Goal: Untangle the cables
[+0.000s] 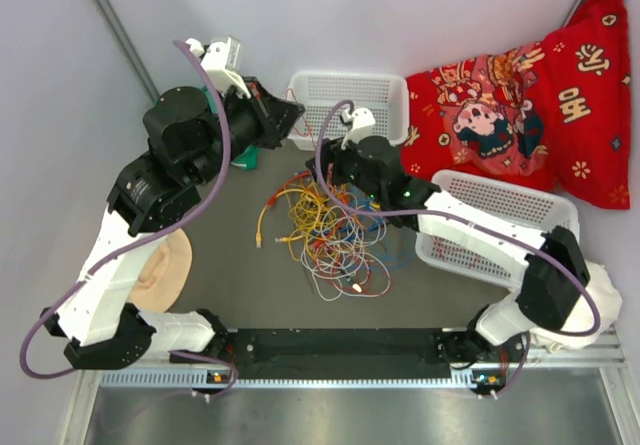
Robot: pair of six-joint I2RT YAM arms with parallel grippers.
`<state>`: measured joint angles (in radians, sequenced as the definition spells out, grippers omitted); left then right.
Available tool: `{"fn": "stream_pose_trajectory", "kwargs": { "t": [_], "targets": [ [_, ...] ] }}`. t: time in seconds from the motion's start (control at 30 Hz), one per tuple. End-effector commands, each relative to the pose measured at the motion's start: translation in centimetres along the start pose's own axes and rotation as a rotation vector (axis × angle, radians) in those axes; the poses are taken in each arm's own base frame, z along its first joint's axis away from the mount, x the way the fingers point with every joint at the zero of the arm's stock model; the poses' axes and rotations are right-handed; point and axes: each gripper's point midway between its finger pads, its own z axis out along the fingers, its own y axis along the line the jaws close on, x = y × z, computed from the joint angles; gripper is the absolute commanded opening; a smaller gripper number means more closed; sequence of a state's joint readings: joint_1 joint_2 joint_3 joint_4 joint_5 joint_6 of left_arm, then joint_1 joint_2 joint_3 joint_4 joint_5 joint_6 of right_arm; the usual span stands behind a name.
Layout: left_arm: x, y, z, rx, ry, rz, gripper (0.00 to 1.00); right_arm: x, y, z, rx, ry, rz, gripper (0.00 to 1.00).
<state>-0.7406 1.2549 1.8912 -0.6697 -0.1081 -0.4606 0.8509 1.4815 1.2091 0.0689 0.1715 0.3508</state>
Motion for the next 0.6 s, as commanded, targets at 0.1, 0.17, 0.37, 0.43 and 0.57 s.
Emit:
{"fn": "stream_pose_trajectory", "kwargs": {
  "t": [0.1,0.17,0.37,0.43,0.57],
  "targets": [
    [-1.8,-0.9,-1.3,0.032,-0.045,0.002,0.0,-2.5,-0.1,2.9,0.08,-0.084,0.01,0.46],
    [-2.1,-0.7,-1.6,0.023,-0.056,0.006,0.0,-1.8,-0.2,3.0,0.082,-0.075,0.02,0.3],
    [-1.4,1.6,-2.1,-0.076,-0.069,0.007,0.0,-5.2,-0.4,-1.8,0.109,-0.127,0.021,0.0],
    [-0.3,2.9,-2.2,-0.119,-0.074,0.0,0.0,-8.4,-0.3,-4.1,0.137,-0.162,-0.013,0.0],
    [2.6,5.6,-2.2,-0.194,-0.082,-0.016,0.01,-15.0,-0.7,-10.7,0.192,-0.196,-0.083,0.0]
  ]
}}
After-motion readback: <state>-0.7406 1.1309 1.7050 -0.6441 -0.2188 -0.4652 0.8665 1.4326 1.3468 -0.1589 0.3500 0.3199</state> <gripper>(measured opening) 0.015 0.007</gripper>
